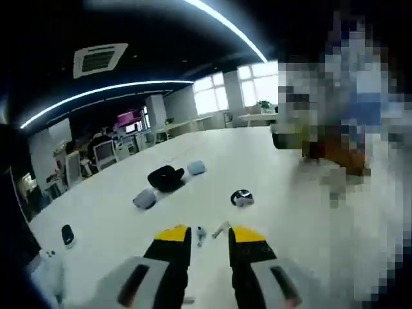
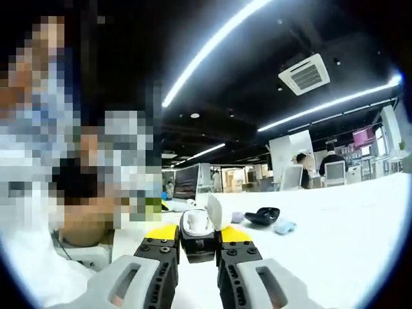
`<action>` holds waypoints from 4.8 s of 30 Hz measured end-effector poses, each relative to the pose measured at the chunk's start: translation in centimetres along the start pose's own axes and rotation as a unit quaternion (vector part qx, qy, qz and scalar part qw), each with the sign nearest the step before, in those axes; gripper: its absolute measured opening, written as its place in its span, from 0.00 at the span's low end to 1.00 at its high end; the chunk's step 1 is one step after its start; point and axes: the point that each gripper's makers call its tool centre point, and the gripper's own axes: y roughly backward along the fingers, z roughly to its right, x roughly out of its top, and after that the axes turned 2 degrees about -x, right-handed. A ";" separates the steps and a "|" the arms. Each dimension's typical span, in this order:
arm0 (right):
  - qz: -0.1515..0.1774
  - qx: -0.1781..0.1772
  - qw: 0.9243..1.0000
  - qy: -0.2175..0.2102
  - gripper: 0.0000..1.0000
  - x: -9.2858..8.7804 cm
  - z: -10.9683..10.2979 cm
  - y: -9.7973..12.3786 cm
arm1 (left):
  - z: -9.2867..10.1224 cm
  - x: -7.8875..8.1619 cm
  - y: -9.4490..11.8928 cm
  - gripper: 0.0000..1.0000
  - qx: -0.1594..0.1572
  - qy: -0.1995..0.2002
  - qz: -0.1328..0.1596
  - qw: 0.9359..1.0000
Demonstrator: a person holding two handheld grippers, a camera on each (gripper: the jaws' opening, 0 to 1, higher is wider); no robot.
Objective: Pick up the earbuds from the table and place the earbuds into the earbud case
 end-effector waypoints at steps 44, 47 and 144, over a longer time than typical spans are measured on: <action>-0.002 0.005 1.000 0.003 0.20 -0.1 0.2 0.2 | 1.7 -3.0 -7.8 0.11 0.110 0.029 -0.175 0.978; -0.002 0.006 1.000 0.002 0.20 -0.1 0.2 0.2 | 1.6 -3.0 -7.5 0.11 0.104 0.043 -0.168 0.979; -0.010 0.077 0.996 0.037 0.20 0.7 -6.7 -1.5 | 18.0 14.5 -4.1 0.11 -0.400 0.367 0.048 0.838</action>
